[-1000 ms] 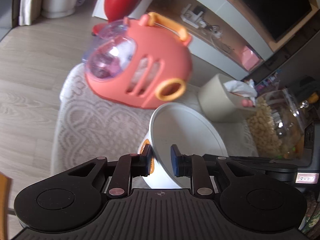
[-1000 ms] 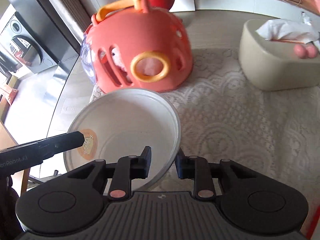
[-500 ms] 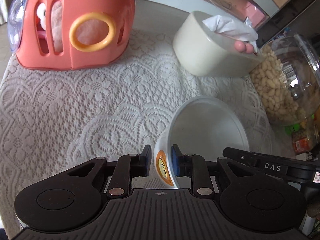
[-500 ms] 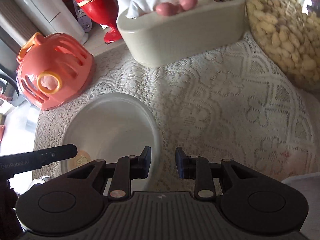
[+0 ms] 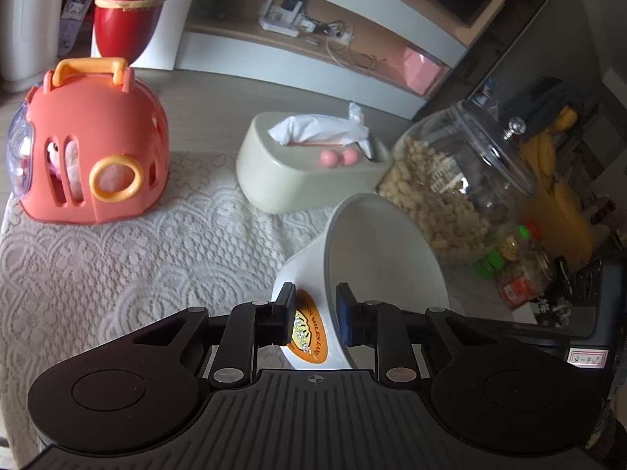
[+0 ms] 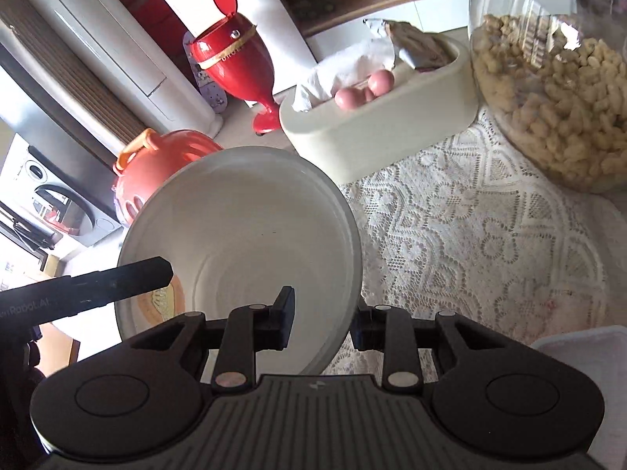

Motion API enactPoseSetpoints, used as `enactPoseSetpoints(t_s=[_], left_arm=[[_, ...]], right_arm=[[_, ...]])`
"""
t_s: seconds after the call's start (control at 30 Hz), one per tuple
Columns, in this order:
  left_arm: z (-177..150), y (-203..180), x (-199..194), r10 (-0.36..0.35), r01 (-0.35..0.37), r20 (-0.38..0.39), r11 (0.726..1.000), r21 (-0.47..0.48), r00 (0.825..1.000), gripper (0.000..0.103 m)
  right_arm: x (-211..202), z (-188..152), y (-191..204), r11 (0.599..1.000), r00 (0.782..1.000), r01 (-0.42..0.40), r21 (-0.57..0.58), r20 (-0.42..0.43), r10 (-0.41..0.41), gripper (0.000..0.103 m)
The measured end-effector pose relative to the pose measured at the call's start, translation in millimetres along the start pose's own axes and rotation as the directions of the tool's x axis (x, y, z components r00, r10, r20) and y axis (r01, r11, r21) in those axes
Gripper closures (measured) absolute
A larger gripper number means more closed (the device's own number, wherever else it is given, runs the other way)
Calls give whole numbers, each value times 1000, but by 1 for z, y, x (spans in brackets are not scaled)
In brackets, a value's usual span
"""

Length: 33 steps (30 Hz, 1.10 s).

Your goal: Organize plates and bowls

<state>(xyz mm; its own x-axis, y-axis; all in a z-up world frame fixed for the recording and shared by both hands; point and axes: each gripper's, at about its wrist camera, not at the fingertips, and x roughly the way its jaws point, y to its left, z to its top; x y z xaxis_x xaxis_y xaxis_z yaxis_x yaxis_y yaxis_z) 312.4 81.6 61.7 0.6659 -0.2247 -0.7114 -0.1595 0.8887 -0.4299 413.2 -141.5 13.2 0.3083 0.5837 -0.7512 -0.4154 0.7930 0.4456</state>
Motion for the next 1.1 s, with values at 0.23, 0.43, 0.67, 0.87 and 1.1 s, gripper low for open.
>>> enactPoseSetpoints(t_s=[0.23, 0.43, 0.67, 0.87, 1.1], left_arm=[[-52, -6, -11, -97, 97, -195, 995, -9, 976, 78], [-86, 6, 7, -27, 29, -261, 1000, 4, 965, 79], [-77, 28, -34, -43, 45, -143, 999, 12, 989, 79], [-87, 84, -73, 221, -221, 19, 975, 10, 975, 79], [-112, 159, -83, 347, -351, -48, 932, -91, 936, 78]], right_arm=[[-58, -48, 6, 990, 997, 79, -113, 0, -79, 73], [-47, -85, -1, 986, 989, 94, -141, -97, -108, 73], [-59, -90, 8, 973, 987, 158, -170, 8, -159, 73], [-90, -102, 48, 973, 990, 84, -217, 133, -56, 61], [-43, -140, 134, 947, 991, -137, -292, -30, 134, 52]])
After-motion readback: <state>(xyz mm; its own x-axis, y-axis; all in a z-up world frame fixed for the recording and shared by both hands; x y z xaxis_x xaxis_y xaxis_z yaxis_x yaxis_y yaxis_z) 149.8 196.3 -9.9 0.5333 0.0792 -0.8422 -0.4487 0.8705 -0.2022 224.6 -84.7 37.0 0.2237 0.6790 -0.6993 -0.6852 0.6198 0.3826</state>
